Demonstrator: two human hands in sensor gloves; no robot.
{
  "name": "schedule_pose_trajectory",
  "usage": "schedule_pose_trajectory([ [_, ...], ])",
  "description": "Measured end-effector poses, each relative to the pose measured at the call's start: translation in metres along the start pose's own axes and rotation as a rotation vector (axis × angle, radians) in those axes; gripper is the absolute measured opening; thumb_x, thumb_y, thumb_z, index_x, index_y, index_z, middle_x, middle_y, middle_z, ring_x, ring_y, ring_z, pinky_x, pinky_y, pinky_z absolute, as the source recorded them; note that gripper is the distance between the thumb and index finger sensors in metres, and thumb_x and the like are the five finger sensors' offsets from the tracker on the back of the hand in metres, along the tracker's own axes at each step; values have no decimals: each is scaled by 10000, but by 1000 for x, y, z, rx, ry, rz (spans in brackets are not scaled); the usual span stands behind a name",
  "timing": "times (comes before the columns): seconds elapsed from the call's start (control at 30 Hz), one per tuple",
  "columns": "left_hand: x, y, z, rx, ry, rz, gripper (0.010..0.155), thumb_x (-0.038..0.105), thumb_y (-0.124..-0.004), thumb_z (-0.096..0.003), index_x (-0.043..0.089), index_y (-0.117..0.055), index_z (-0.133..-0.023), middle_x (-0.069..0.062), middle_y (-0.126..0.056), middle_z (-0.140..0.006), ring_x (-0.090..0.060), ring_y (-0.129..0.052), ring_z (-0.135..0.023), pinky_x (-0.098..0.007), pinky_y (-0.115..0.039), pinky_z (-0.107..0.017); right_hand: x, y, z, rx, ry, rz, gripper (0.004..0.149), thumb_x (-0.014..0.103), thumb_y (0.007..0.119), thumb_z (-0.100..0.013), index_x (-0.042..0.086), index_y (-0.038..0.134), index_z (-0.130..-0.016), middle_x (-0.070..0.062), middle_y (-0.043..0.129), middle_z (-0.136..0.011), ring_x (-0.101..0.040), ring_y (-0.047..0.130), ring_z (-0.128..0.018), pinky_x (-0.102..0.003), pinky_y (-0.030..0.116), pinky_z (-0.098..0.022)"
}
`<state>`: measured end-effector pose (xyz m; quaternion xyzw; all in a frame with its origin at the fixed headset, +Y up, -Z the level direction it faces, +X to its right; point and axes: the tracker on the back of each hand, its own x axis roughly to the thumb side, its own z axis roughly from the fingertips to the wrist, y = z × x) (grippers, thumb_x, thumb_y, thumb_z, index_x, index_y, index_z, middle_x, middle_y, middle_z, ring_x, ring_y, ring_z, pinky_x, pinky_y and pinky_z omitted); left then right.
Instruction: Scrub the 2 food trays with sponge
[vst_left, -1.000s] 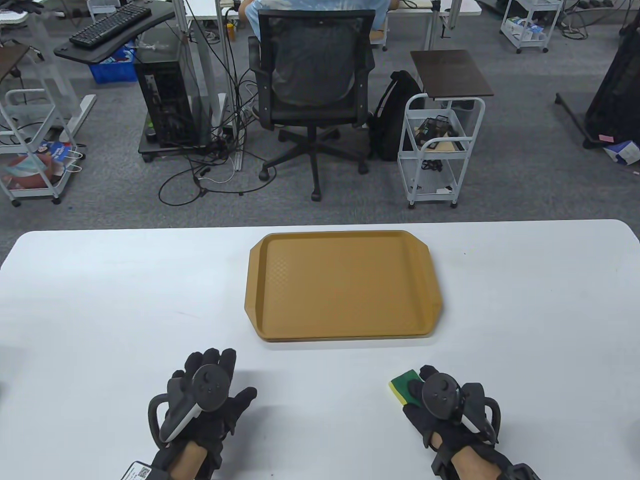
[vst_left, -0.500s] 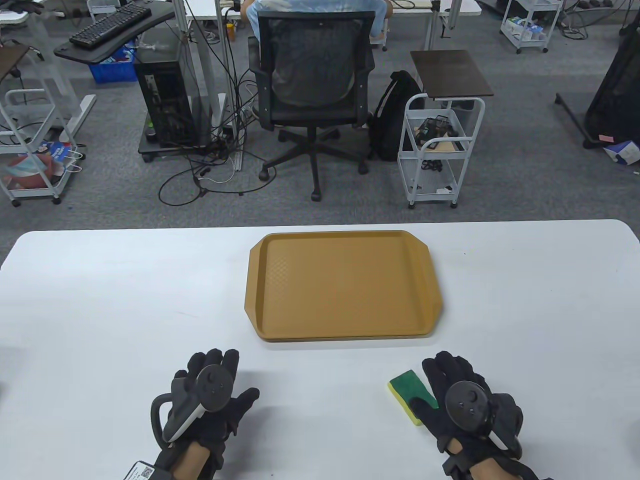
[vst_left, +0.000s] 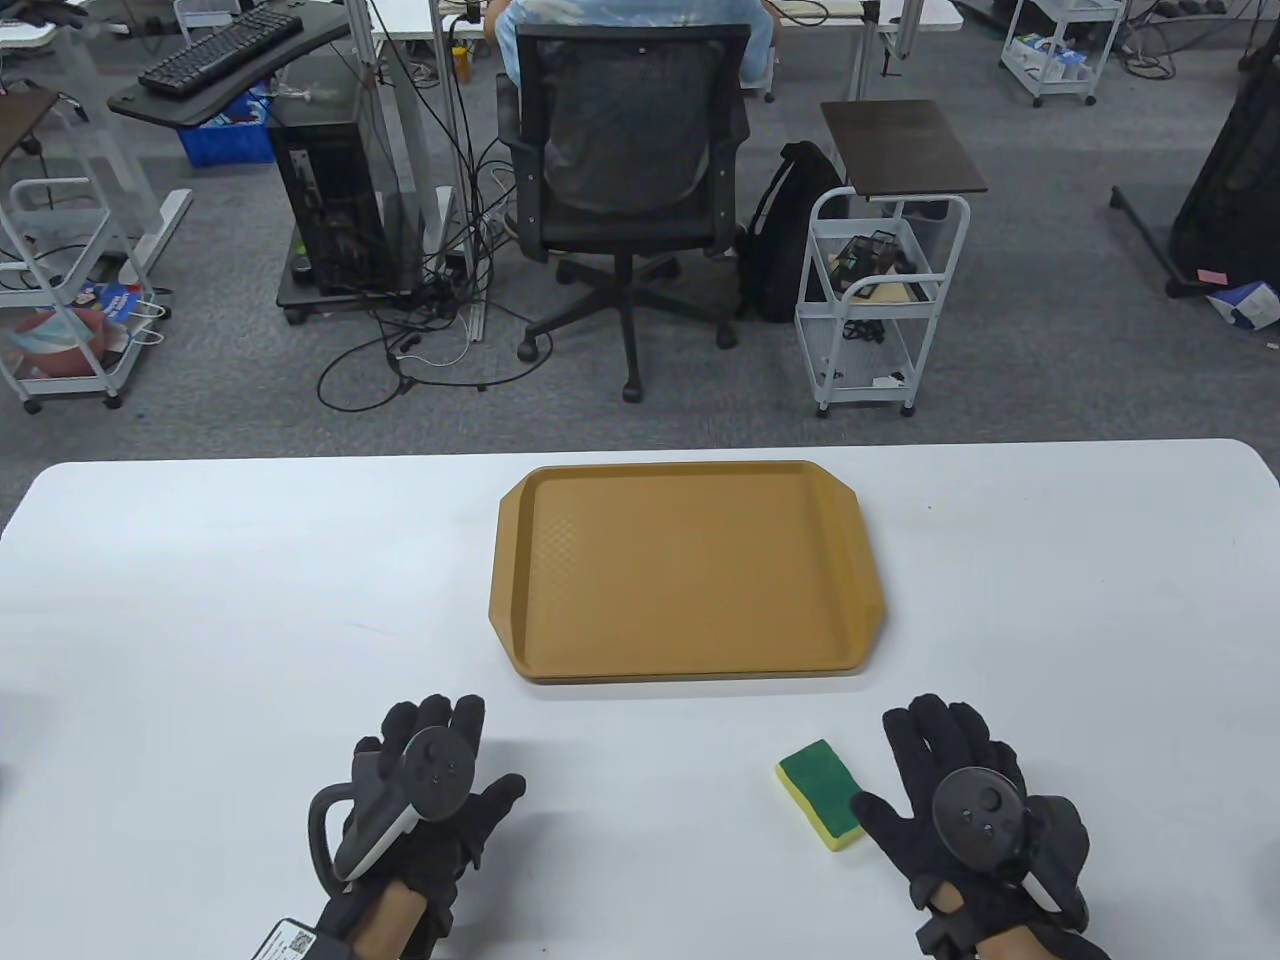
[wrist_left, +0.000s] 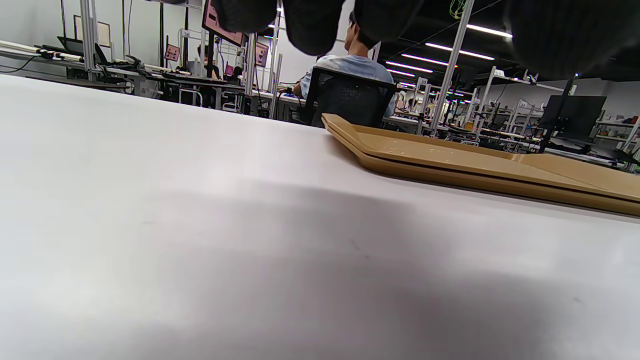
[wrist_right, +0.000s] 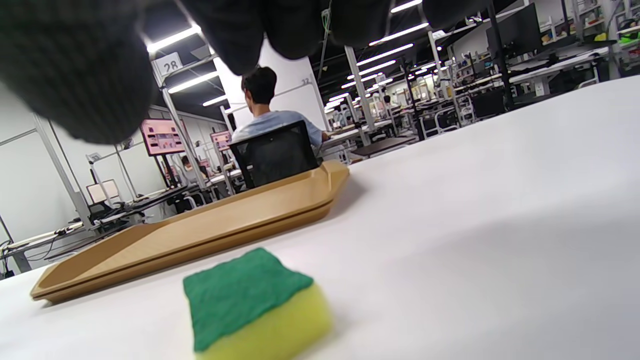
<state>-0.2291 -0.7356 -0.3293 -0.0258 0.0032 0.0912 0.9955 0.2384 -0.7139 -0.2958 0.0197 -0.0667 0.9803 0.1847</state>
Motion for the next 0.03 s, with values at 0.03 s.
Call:
schedule_pose_trajectory([
  [0.03, 0, 0, 0, 0, -1, -2, 879, 718, -732, -383, 344, -486, -1139, -64, -472, -1201, -453, -442, -1129, -684, -405, -760, 0, 0, 0, 0, 0, 2, 831, 604, 884, -379, 282, 566, -1077, -47, 422, -1180, -408, 433, -1109, -697, 430, -792],
])
